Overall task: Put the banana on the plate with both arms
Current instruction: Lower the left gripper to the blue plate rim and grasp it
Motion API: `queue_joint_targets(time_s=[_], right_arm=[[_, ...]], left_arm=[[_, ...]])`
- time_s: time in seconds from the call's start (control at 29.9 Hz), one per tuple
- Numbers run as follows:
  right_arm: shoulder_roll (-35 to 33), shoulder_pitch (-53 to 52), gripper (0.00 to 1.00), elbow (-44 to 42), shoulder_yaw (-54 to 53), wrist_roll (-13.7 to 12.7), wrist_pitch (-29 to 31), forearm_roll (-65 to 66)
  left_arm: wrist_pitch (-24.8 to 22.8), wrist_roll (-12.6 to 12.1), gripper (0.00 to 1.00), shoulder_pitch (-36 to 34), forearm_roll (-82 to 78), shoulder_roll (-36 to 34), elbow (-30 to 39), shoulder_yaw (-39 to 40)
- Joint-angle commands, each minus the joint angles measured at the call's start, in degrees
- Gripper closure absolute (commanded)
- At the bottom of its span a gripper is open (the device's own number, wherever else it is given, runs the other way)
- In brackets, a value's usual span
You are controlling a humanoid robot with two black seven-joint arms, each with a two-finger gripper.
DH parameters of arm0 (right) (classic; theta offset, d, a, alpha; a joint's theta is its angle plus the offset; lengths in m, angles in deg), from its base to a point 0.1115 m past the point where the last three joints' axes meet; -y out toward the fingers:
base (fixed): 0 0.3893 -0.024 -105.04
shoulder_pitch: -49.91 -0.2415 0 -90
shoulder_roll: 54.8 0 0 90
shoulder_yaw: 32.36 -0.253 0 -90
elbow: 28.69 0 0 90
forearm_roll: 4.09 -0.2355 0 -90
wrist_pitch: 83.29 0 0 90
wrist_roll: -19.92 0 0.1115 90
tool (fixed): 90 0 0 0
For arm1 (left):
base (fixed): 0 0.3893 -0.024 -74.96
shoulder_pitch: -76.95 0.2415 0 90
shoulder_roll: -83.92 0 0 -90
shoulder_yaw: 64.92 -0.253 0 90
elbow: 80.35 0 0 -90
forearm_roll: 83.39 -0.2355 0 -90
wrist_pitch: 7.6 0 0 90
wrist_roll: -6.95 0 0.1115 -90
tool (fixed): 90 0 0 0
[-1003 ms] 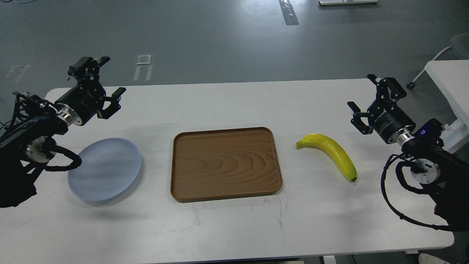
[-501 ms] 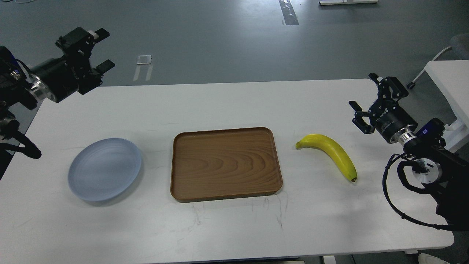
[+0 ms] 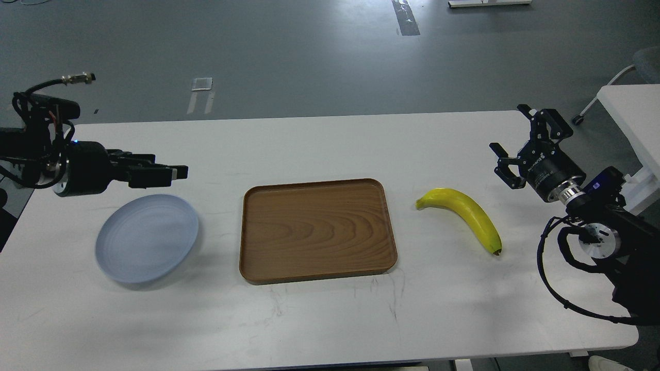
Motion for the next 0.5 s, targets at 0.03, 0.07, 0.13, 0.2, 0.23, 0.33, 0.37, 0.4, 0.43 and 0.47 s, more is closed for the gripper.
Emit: queue_joint_targets(time_s=[0.03,0.07,0.13,0.2,0.23,0.33,0.37,0.4,0.43,0.47], right_arm=[[0.0,-0.1,0.00,0.1,0.0,0.0,0.0,0.0],[0.0,-0.1,0.00,0.2,0.0,0.0,0.0,0.0],[-0.1,-0.1,0.00,0.2,0.0,0.0,0.0,0.0],[-0.2,-0.2,0.00,0.2,0.0,0.0,0.0,0.0],[-0.2,-0.1,0.00,0.3,0.0,0.0,0.0,0.0],[-0.2,-0.2,0.00,0.3,0.0,0.0,0.0,0.0],[-0.3,-0.2,0.00,0.3,0.0,0.0,0.0,0.0],[-0.3,-0.2,0.00,0.3,0.0,0.0,0.0,0.0],[-0.3,-0.2,0.00,0.3,0.0,0.0,0.0,0.0],[-0.3,-0.2,0.00,0.3,0.0,0.0,0.0,0.0]], left_arm=[[0.0,0.0,0.01,0.1,-1.3,0.5,-4.7,-3.9],[0.0,0.0,0.01,0.3,-0.8,0.7,-6.8,-4.4],[0.0,0.0,0.02,1.2,0.6,1.1,-9.8,-5.4],[0.7,0.0,0.03,1.9,1.8,1.3,-11.2,-5.5],[1.4,0.0,0.03,2.4,2.3,1.3,-12.1,-5.7],[3.6,0.0,0.05,5.4,2.9,1.5,-16.4,-6.3],[3.7,0.0,0.05,6.0,2.9,1.5,-16.9,-6.3],[3.8,0.0,0.05,6.5,2.9,1.5,-17.2,-6.3],[3.9,0.0,0.05,7.0,3.0,1.5,-17.7,-6.3],[4.1,0.0,0.05,7.7,3.1,1.7,-18.6,-6.3]])
